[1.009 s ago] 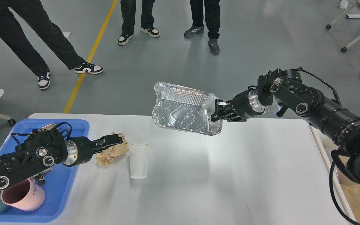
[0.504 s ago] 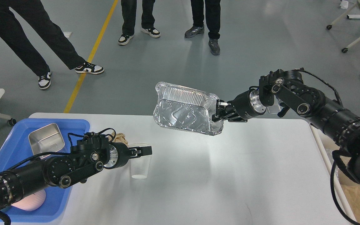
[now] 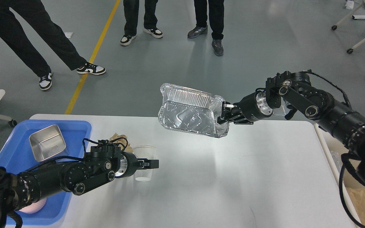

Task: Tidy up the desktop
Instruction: 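Grasp the white plastic cup with the left gripper and lift it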

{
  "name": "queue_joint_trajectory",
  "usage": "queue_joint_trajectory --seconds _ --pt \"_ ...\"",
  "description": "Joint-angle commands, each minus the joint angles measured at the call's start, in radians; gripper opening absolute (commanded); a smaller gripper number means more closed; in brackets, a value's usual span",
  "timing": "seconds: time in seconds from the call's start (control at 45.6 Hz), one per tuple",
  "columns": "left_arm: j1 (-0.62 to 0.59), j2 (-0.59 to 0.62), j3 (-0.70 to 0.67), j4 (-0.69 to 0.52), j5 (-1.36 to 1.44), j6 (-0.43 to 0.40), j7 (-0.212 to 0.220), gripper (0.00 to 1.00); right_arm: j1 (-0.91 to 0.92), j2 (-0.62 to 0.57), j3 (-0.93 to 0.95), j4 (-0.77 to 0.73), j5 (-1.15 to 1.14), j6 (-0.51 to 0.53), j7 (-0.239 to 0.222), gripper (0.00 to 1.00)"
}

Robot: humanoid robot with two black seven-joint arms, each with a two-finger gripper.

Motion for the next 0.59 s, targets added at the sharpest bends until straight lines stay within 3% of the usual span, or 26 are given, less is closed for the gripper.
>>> queue_joint_trajectory --seconds 0.0,0.219,0.417,0.57 --pt "0.000 -0.027 0.001 0.026 0.009 -0.002 0.005 0.72 -0.005 -0.001 0.000 0.005 0.000 0.000 0.000 0.00" --pt "-0.025 -0.027 0.023 0.026 0.009 -0.034 0.012 0.60 -0.010 -0.014 0.002 0.005 0.000 0.000 0.000 0.00" --pt "-0.043 -0.009 0.018 0.021 0.006 -0.074 0.008 0.16 -0.013 -0.014 0.002 0.005 0.000 0.000 0.000 0.00" --pt "-0.092 0.030 0.004 -0.020 -0.009 -0.126 0.014 0.14 -0.013 -0.014 0.002 0.005 0.000 0.000 0.000 0.00"
